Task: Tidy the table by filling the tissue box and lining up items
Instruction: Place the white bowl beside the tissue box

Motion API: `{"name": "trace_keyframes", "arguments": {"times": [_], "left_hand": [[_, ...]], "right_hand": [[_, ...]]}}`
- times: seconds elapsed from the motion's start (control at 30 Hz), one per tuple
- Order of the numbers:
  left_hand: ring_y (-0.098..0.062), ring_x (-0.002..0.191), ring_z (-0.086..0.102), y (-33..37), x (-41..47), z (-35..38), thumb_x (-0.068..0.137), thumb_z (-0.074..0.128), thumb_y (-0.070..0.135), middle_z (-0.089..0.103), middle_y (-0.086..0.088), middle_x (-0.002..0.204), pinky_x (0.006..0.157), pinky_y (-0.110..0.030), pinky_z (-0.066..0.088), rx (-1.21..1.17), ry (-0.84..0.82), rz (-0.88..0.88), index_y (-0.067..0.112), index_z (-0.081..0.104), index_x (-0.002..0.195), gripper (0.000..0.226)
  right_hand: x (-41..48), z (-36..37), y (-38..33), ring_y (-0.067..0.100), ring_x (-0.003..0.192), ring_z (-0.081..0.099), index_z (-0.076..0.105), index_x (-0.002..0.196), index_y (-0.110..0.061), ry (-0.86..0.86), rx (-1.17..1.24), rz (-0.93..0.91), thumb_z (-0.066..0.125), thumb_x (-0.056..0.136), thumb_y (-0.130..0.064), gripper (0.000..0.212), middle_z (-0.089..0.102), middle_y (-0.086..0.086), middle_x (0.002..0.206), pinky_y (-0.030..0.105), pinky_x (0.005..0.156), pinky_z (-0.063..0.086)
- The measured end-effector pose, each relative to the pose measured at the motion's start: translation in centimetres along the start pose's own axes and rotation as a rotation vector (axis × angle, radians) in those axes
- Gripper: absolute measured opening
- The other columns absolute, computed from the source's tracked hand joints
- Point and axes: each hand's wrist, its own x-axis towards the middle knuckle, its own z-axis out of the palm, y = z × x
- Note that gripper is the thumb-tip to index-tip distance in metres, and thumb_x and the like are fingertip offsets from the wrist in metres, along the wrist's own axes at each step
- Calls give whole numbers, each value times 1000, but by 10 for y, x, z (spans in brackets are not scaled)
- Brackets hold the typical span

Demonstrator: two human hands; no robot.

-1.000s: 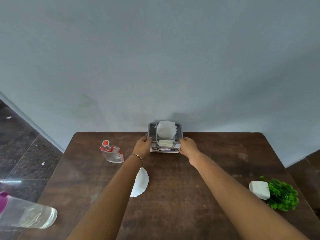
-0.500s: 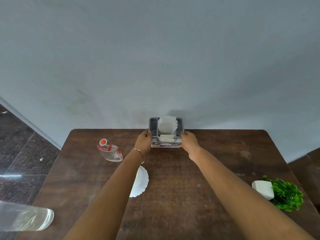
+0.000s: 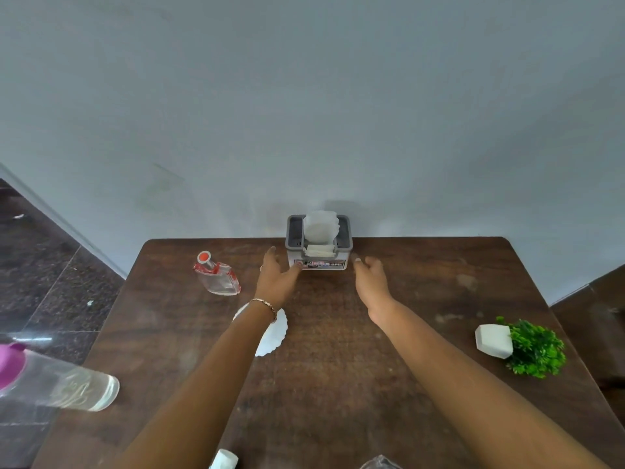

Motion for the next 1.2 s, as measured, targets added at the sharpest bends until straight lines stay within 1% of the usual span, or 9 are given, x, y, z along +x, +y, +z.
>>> {"name": "trace_keyframes", "arguments": {"times": [0.1, 0.2, 0.33, 0.5, 0.67, 0.83, 0.93, 1.07, 1.2], "left_hand": [[-22, 133, 39, -8, -31, -1, 87, 63, 24, 46, -7, 139, 110, -42, 37, 66, 75, 104, 12, 33, 139, 62], [-23, 127, 47, -24, -57, -6, 84, 65, 25, 53, -5, 135, 106, -40, 40, 244, 193, 171, 13, 43, 134, 55], [-30, 129, 42, -50, -76, -23, 77, 68, 35, 50, -7, 136, 106, -52, 33, 512, 290, 61, 23, 42, 133, 63], [-37, 137, 29, -76, -81, -49, 72, 73, 40, 31, -15, 150, 109, -53, 33, 715, 148, 41, 17, 31, 142, 84], [-34, 135, 34, -78, -75, -59, 71, 75, 34, 38, -17, 145, 110, -45, 35, 671, 33, 23, 11, 28, 143, 89], [-36, 134, 34, -79, -66, -59, 72, 73, 37, 36, -15, 146, 105, -48, 39, 769, -3, 61, 12, 24, 144, 91], [-38, 134, 34, -82, -60, -57, 71, 74, 44, 33, -15, 147, 102, -50, 41, 858, -28, 95, 12, 18, 145, 98], [-36, 136, 33, -84, -54, -55, 68, 76, 49, 33, -14, 148, 101, -50, 42, 868, -42, 95, 12, 13, 147, 108], [-34, 133, 39, -89, -49, -58, 60, 79, 54, 39, -13, 145, 99, -50, 45, 845, -14, 87, 12, 21, 144, 111]], "right_hand": [[-20, -6, 18, 23, 123, 48, 39, 137, -12, -43, -43, -1, 46, 97, -26, 43, 48, 8, 137, 32, 98, 38], [-41, -7, 33, 21, 120, 51, 45, 133, -12, -130, -75, 3, 52, 94, -21, 40, 50, 8, 136, 29, 94, 39], [-67, -2, 44, 18, 126, 48, 48, 130, -12, -296, -168, 28, 51, 92, -12, 38, 49, 7, 140, 25, 93, 35], [-86, 7, 49, 17, 129, 43, 45, 136, -13, -460, -290, 66, 41, 89, -1, 49, 45, 5, 143, 31, 105, 39], [-91, 23, 55, 20, 133, 43, 43, 139, -13, -492, -296, 73, 39, 92, -1, 48, 43, 5, 146, 33, 108, 36], [-96, 39, 52, 18, 133, 42, 34, 145, -16, -583, -317, 90, 40, 90, 4, 59, 41, 2, 148, 33, 108, 39], [-98, 51, 52, 17, 134, 41, 32, 146, -18, -591, -328, 79, 41, 89, 4, 62, 41, -1, 149, 39, 112, 36], [-98, 60, 49, 16, 129, 45, 31, 146, -16, -577, -308, 69, 41, 89, 4, 62, 43, -2, 148, 33, 107, 40], [-98, 67, 47, 15, 119, 51, 32, 146, -12, -522, -241, 92, 45, 87, 2, 62, 48, 4, 144, 33, 104, 41]]}}
